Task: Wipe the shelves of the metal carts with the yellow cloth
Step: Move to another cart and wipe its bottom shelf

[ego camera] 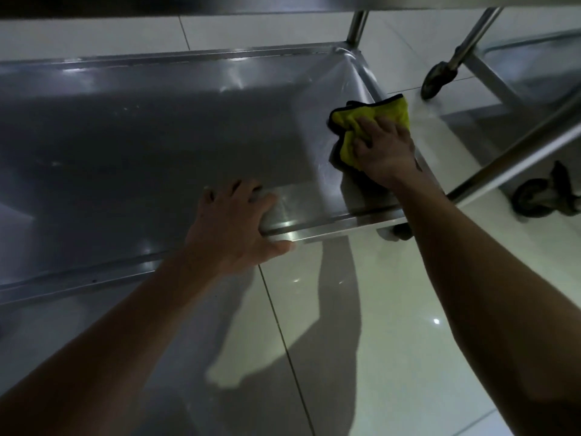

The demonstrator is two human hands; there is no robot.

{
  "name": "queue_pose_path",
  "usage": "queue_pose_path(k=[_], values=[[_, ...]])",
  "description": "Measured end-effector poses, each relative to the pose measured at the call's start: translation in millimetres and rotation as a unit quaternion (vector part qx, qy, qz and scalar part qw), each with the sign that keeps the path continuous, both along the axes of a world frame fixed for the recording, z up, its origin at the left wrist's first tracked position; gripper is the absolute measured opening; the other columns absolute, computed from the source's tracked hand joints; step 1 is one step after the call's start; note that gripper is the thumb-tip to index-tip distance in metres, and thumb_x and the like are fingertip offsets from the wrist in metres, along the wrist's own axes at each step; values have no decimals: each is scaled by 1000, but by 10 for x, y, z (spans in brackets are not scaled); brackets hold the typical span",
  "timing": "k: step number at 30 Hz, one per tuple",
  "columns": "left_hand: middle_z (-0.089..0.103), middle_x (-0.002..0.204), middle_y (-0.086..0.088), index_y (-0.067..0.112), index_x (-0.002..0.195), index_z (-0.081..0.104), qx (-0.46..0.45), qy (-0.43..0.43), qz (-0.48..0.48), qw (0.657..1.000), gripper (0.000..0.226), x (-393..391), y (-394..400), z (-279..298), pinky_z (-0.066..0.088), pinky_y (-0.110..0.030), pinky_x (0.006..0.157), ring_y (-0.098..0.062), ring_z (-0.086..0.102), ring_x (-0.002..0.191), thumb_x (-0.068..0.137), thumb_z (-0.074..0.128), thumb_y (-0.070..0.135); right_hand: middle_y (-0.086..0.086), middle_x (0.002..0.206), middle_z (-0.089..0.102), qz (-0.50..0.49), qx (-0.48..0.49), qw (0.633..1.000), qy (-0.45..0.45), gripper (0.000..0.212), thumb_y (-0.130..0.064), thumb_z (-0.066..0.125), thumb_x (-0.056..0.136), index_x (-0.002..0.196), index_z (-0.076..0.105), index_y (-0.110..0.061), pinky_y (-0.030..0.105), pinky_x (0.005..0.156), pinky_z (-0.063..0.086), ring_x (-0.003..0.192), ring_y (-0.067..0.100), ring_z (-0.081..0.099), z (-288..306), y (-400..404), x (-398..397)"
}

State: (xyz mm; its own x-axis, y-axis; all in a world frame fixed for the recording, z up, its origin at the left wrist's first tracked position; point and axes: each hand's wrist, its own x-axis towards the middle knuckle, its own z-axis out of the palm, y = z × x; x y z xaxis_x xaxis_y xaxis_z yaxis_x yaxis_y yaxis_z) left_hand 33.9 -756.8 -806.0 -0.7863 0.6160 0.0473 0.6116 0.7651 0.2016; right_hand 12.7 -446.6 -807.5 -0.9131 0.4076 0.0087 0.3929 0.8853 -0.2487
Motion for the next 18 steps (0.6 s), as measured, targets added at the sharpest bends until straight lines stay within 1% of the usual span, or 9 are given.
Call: queue_pose_path(k=[3,6,10,13,16,18], values=[[50,138,2,39,127,52,-3,-3,7,1000,86,-16,18,-18,38,-58,105,-29,49,126,59,47,90,7,160,27,-11,-4,1000,1,53,-43,38,99,151,32,-34,49,120,14,147,33,20,47,-145,336],[46,142,4,39,130,48,-8,8,3,1000,85,19,17,-18,38,-58,105,-28,45,128,63,46,90,7,159,28,-25,0,1000,-9,52,-44,37,98,149,34,-36,54,118,18,144,39,23,74,-324,699],[39,146,4,35,137,44,-28,-20,1,999,83,77,25,37,33,-59,107,-25,34,136,71,48,85,4,158,32,-26,16,999,-23,52,-53,36,98,148,37,-38,52,116,21,140,39,29,113,-621,1093],[39,145,0,30,139,45,-33,-16,-7,999,80,177,-2,99,32,-57,107,-26,32,137,76,55,78,2,156,35,-18,21,1000,-13,51,-56,37,97,145,41,-38,51,113,25,137,39,32,131,-962,1211],[42,143,1,28,143,41,-11,-2,-12,1000,79,284,-323,96,31,-54,109,-24,32,137,79,61,68,2,155,36,-1,26,1000,4,49,-54,39,97,143,42,-38,51,110,25,137,39,31,115,-1383,1211],[45,143,-1,26,144,43,-8,10,3,1000,76,283,-689,84,31,-52,109,-26,35,137,81,62,64,1,155,33,11,28,1000,-1,49,-54,38,98,143,40,-37,50,111,24,140,37,28,104,-1690,1186]])
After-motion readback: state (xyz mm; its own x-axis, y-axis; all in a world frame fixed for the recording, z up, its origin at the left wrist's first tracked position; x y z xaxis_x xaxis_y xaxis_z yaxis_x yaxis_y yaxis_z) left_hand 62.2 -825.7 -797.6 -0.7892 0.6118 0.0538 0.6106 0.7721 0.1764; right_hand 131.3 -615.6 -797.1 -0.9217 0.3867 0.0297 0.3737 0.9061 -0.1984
